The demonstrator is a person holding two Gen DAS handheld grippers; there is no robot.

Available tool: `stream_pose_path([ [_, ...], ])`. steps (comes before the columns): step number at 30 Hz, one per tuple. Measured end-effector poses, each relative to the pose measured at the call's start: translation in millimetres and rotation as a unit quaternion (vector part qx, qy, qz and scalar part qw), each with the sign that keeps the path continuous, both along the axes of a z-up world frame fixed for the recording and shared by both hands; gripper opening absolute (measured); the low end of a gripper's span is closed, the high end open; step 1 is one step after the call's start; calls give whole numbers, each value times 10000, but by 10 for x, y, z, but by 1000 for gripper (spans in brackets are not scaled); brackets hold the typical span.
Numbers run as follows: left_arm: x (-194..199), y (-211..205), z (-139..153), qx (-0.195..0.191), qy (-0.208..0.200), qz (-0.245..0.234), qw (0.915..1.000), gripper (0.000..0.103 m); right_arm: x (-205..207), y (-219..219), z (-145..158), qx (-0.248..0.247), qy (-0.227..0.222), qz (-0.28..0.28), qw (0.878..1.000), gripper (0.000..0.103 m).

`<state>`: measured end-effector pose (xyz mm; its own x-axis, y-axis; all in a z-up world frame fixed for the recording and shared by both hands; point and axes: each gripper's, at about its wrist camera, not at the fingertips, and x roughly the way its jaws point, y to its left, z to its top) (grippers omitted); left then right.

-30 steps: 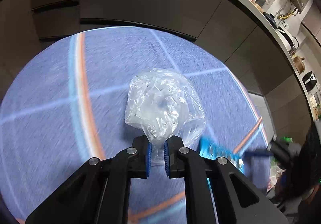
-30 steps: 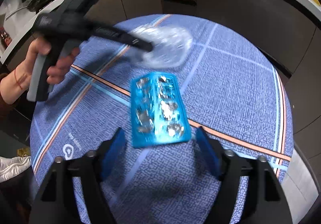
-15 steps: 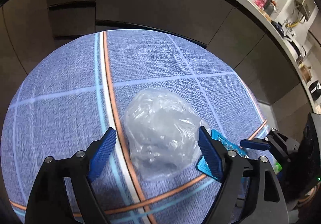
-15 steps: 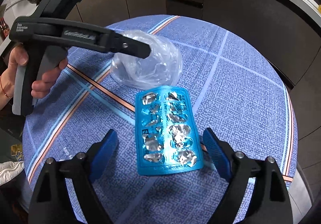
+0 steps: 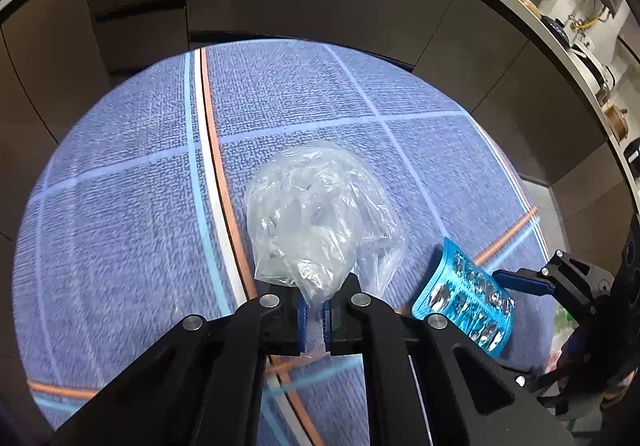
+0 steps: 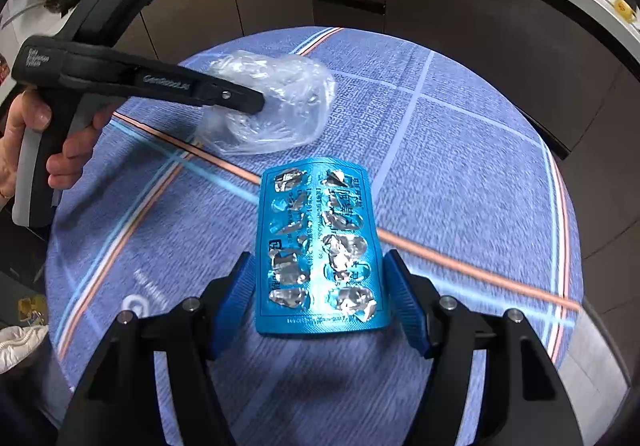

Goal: Collect trash
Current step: 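Grasp the clear plastic bag with the left tool while the right tool grasps the blue blister pack, then carry the plastic bag and blister pack over the white bin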

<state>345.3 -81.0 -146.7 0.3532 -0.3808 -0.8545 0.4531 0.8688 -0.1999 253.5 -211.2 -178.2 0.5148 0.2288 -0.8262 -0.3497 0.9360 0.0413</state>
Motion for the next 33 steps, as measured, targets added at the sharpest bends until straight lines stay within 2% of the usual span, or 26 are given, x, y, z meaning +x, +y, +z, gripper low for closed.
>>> stream_pose_path([
  [7, -442, -10, 355, -124, -297, -205, 9993, 5, -518, -173, 315, 310, -314, -373, 9983, 66],
  [19, -1333, -424, 948, -450, -883, -896, 9910, 5, -1439, -686, 854, 680, -981, -1241, 9851, 67],
  [23, -1595, -607, 1049, -576, -1071, -1148, 9859, 5, -1686, -886, 999, 653, -1153, -1500, 9798, 67],
  [33, -1973, -1163, 1057, -764, -1103, -1728, 9758, 5, -2195, -1352, 1091, 581, -1359, -2111, 9662, 67],
])
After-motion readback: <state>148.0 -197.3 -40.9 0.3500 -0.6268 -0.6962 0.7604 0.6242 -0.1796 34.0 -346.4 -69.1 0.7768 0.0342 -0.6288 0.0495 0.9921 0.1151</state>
